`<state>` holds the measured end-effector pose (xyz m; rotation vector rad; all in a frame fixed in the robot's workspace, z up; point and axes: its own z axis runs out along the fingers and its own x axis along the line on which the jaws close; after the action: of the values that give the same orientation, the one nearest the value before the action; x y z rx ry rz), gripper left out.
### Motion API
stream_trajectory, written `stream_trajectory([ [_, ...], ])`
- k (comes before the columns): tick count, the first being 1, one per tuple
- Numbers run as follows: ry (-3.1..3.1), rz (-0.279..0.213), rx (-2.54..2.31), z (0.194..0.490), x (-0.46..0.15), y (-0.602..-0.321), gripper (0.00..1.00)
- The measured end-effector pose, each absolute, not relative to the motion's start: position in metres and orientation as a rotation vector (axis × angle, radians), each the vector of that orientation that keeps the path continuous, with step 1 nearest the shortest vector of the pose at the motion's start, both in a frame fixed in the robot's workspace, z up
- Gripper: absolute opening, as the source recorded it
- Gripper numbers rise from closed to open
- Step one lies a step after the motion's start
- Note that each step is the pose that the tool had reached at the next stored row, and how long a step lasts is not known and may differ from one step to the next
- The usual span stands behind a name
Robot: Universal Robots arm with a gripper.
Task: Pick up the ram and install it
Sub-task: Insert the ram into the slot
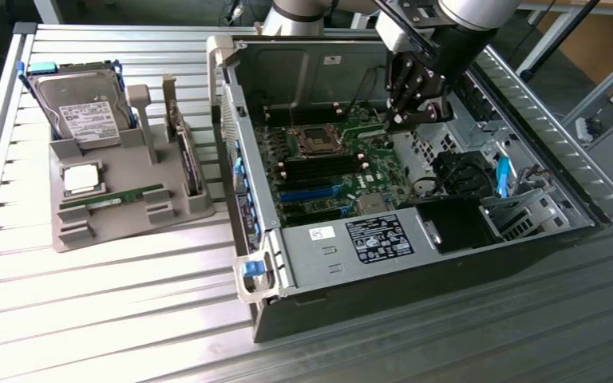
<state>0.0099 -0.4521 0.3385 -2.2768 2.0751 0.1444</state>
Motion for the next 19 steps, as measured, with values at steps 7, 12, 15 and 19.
stream_trajectory([
  [7, 2.075, 0.144, -2.277, 0.334, 0.01, -0.452, 0.11],
  [12, 2.075, 0.144, -2.277, 0.332, 0.01, -0.452, 0.11],
  [15, 2.075, 0.144, -2.277, 0.33, 0.01, -0.452, 0.11],
  [19, 2.075, 0.144, -2.277, 0.327, 0.01, -0.452, 0.11],
])
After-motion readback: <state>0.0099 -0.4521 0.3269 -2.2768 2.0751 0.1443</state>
